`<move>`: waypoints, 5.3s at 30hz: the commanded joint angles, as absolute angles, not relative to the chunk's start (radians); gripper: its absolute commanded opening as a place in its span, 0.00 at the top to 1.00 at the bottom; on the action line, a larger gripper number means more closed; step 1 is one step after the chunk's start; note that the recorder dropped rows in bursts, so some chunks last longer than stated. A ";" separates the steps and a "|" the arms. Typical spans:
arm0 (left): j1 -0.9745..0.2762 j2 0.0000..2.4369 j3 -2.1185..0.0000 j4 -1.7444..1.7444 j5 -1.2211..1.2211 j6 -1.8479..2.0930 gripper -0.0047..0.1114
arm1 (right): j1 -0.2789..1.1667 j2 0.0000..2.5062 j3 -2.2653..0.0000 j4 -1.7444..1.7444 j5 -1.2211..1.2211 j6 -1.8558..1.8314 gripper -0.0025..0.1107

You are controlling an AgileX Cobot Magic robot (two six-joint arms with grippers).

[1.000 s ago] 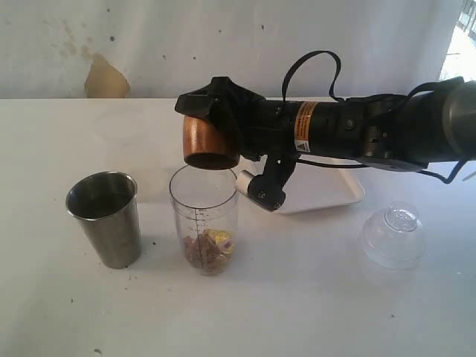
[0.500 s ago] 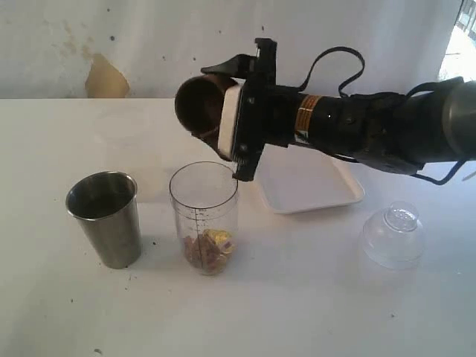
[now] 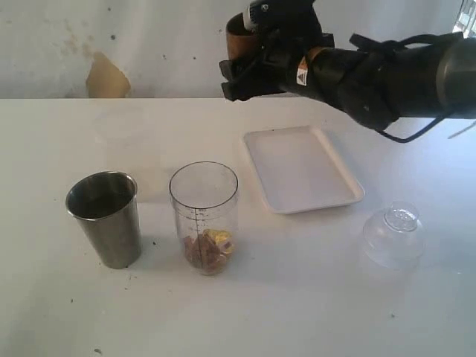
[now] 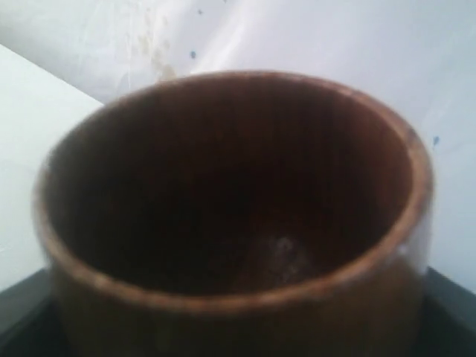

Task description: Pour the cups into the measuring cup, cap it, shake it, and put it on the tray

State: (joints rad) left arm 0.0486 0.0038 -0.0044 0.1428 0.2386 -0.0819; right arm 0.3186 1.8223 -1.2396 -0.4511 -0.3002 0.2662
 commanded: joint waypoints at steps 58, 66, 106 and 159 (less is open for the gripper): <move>0.047 0.000 0.000 0.136 0.238 -0.085 0.96 | -0.157 2.261 -1.225 -0.356 -0.705 0.231 0.39; 0.047 0.000 0.000 0.136 0.238 -0.085 0.96 | -0.154 2.283 -1.225 -0.358 -0.716 0.225 0.39; 0.047 0.000 0.000 0.136 0.238 -0.085 0.96 | -0.151 2.222 -1.221 -0.390 -0.759 0.160 0.05; 0.047 0.000 0.000 0.136 0.238 -0.085 0.96 | 0.051 0.634 -0.827 -0.305 0.285 0.452 0.98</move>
